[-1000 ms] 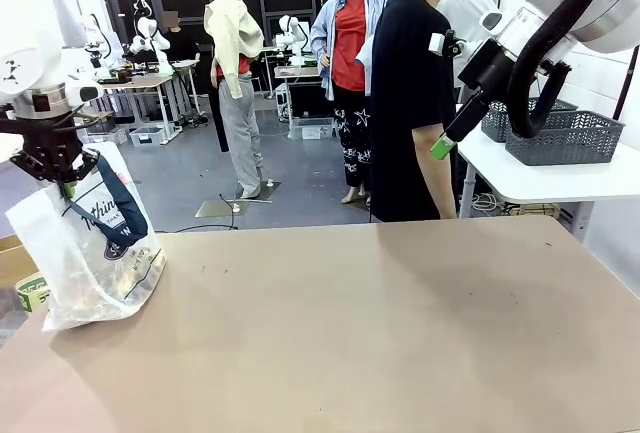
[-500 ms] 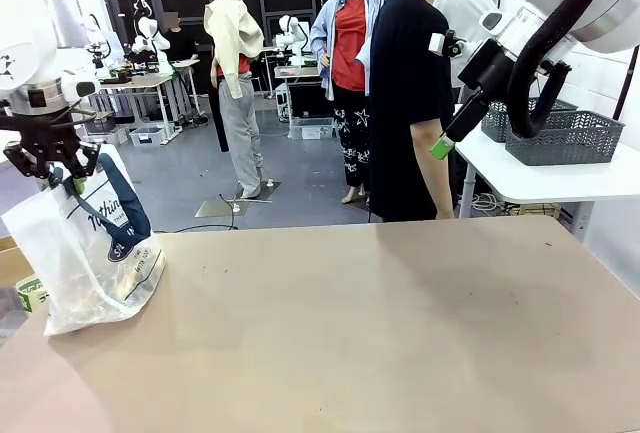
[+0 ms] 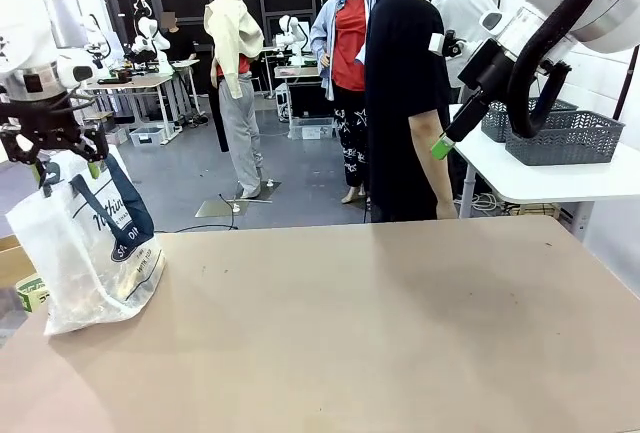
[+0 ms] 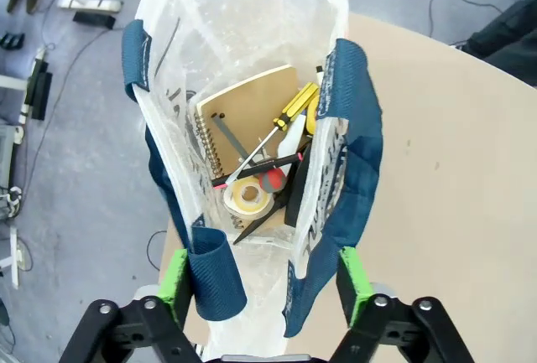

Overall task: Transfer purchased items from the store into the shopping bag.
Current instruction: Move the Reusable shopping bag to the right side of the table.

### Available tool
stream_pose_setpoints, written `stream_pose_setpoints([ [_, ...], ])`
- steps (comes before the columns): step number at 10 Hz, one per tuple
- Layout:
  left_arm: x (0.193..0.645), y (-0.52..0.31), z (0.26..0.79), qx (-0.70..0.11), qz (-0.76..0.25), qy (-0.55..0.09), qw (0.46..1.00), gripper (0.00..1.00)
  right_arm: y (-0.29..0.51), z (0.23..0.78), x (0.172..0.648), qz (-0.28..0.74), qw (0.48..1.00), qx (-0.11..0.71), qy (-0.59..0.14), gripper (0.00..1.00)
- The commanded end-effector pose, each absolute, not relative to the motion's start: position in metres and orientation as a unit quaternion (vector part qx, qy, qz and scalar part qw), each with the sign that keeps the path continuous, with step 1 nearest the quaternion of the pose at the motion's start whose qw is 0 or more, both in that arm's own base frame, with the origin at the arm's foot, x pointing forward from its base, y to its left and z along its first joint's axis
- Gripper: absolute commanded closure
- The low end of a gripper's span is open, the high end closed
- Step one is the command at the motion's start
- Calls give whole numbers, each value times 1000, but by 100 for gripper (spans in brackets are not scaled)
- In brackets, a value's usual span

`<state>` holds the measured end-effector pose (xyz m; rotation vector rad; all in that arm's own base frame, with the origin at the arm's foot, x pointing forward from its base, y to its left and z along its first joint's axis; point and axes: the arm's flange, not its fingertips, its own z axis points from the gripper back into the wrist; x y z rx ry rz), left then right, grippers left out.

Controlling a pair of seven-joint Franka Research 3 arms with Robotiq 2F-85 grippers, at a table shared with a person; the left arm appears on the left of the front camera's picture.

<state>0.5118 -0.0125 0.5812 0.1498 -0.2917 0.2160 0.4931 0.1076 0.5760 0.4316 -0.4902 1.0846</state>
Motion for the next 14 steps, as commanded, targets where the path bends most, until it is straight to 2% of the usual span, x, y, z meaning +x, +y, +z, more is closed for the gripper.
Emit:
stream_pose_setpoints([
  [1,513,-10,597,55,98,-137,984,0,109,576,493,500,809,202,-233,0],
  [4,511,-15,609,35,102,-127,986,0,109,576,493,500,809,202,-233,0],
  [6,506,-25,614,51,85,-104,990,0,109,576,493,500,809,202,-233,0],
  [7,509,-17,606,43,109,-128,985,0,109,576,493,500,809,202,-233,0],
  [12,509,-17,606,43,109,-128,985,0,109,576,493,500,809,202,-233,0],
  [13,508,-18,607,45,105,-120,986,0,109,576,493,500,809,202,-233,0],
  [14,505,-21,608,20,60,-113,992,0,109,576,493,500,809,202,-233,0],
])
